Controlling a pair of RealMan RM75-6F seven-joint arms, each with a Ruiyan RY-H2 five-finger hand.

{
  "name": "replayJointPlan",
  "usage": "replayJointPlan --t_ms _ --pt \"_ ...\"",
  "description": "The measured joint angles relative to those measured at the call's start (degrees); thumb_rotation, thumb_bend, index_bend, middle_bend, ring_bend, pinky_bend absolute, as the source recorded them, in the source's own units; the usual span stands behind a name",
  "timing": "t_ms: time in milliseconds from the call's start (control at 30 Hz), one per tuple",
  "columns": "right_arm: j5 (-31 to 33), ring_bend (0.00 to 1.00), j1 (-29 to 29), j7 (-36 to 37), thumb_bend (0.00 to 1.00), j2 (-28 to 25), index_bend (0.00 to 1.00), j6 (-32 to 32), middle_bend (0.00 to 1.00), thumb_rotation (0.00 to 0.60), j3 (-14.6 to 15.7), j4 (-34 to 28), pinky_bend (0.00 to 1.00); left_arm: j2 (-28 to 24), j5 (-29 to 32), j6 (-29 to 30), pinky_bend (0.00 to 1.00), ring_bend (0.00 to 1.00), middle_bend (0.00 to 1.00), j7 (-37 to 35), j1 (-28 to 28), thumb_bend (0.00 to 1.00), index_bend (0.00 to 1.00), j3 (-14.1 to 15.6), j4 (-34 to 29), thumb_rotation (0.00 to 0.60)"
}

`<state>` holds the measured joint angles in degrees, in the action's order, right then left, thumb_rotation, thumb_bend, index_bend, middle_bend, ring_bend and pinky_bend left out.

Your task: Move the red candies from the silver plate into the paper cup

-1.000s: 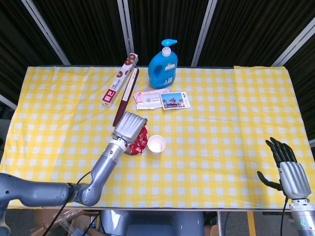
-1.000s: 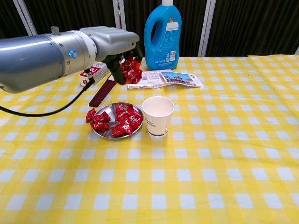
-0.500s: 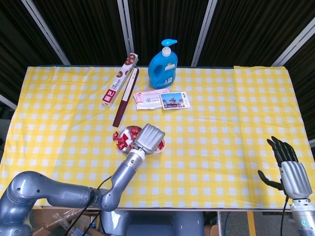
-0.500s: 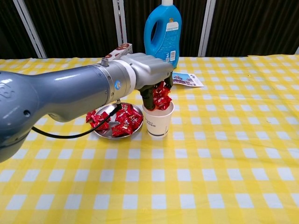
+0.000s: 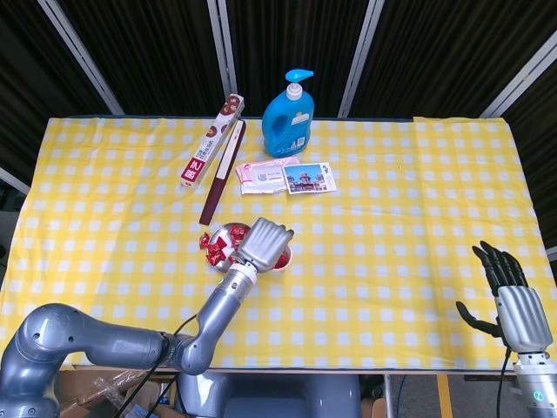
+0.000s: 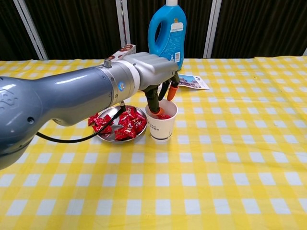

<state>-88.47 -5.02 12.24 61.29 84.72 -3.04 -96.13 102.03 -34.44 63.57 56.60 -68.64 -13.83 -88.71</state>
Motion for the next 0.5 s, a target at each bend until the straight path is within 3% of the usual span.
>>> replayJointPlan --t_ms 300,500 --pt "-0.01 0.00 0.07 0.12 0.36 0.01 0.00 0.17 0.00 0.600 -0.04 0.06 0.00 -1.25 -1.70 1.51 0.94 0.89 0.37 -2.17 0.95 0.30 0.36 -0.67 -2.03 0.600" --pt "0.12 0.00 0.11 0.39 0.36 -0.04 0.00 0.14 0.00 0.600 -0.06 0.11 0.00 -4.85 -2.24 4.10 0.93 0.88 0.28 -3.02 3.15 0.15 0.28 -0.54 -4.98 0.600"
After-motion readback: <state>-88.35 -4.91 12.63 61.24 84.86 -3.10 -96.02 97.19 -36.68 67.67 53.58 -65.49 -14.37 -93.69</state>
